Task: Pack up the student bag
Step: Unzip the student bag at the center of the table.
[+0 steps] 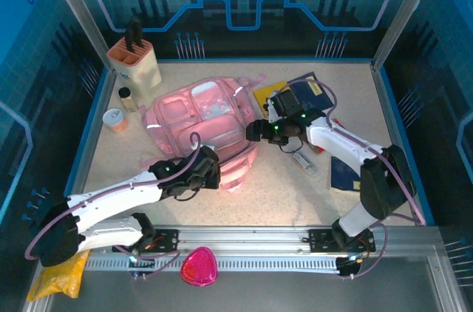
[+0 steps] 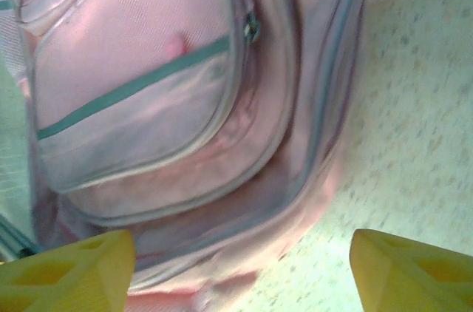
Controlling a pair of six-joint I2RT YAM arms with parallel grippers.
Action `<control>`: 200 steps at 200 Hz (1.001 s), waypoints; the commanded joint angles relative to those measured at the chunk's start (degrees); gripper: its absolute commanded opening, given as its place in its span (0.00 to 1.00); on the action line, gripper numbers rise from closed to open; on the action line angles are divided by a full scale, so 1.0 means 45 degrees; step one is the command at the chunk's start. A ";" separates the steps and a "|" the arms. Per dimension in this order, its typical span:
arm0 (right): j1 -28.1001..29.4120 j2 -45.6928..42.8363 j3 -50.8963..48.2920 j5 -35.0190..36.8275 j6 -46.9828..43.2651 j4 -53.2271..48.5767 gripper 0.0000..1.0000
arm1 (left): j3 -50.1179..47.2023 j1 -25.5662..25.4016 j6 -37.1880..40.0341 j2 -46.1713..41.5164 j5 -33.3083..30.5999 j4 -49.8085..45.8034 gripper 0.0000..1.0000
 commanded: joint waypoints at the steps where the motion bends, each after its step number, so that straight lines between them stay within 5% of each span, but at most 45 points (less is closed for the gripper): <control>1: 0.0680 -0.0684 -0.0886 -0.0188 0.1682 0.0204 0.82 | 0.0675 -0.0049 0.0134 0.0394 0.0567 0.1315 0.00; 70: 0.1870 0.0102 -0.1250 0.0878 0.3333 0.1221 0.88 | 0.1269 -0.0153 0.0649 0.1489 0.1470 0.2122 0.00; 116: 0.1950 0.1551 -0.0374 0.1634 0.2636 0.1123 0.81 | 0.1480 -0.0251 0.1099 0.1778 0.1830 0.2144 0.00; 152: 0.1862 0.2135 -0.0265 0.2455 0.1974 0.1285 0.67 | 0.1548 -0.0251 0.1372 0.1872 0.2069 0.1898 0.00; 200: 0.1571 0.2304 -0.0180 0.3753 0.0934 0.1141 0.32 | 0.1660 -0.0261 0.1834 0.1613 0.1520 0.0769 0.00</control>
